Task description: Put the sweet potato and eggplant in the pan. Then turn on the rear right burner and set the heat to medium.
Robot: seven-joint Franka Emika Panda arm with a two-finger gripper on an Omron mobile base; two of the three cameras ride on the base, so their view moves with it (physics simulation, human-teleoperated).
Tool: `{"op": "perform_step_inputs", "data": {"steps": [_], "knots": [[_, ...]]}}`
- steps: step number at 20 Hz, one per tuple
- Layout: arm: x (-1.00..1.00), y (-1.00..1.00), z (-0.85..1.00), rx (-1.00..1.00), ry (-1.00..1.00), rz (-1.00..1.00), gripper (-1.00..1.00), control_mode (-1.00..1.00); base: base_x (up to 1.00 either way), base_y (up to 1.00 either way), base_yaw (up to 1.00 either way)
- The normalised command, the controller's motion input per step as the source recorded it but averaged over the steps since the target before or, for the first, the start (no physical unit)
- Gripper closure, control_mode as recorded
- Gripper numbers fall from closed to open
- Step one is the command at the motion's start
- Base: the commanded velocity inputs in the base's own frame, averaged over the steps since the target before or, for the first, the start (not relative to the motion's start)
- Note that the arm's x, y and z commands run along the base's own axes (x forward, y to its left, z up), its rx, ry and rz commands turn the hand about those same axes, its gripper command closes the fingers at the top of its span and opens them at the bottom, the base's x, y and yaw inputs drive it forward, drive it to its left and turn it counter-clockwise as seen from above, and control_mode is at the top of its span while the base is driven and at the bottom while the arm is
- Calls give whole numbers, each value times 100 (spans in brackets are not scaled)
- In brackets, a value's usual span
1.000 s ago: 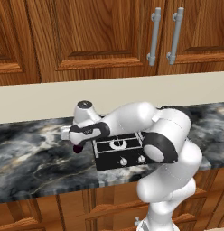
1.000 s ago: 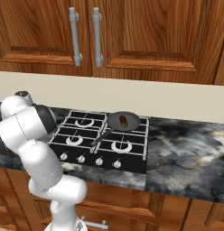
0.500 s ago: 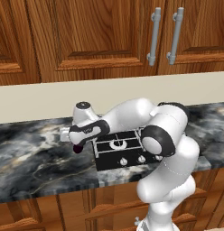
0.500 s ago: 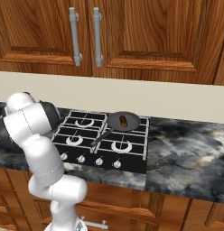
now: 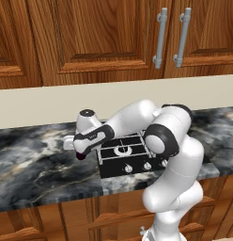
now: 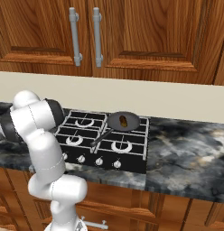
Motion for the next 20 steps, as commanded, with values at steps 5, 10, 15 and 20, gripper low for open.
{"op": "perform_step_inputs", "data": {"steps": [5, 10, 15, 20], "knots": [[28, 0, 0, 0, 0, 0, -100, -100, 0, 0, 0], [12, 0, -7, 0, 3, 0, -100, -100, 0, 0, 0], [0, 0, -23, 0, 7, 0, -100, -100, 0, 0, 0], [0, 0, -28, 0, 6, 0, -100, -100, 0, 0, 0]]}}
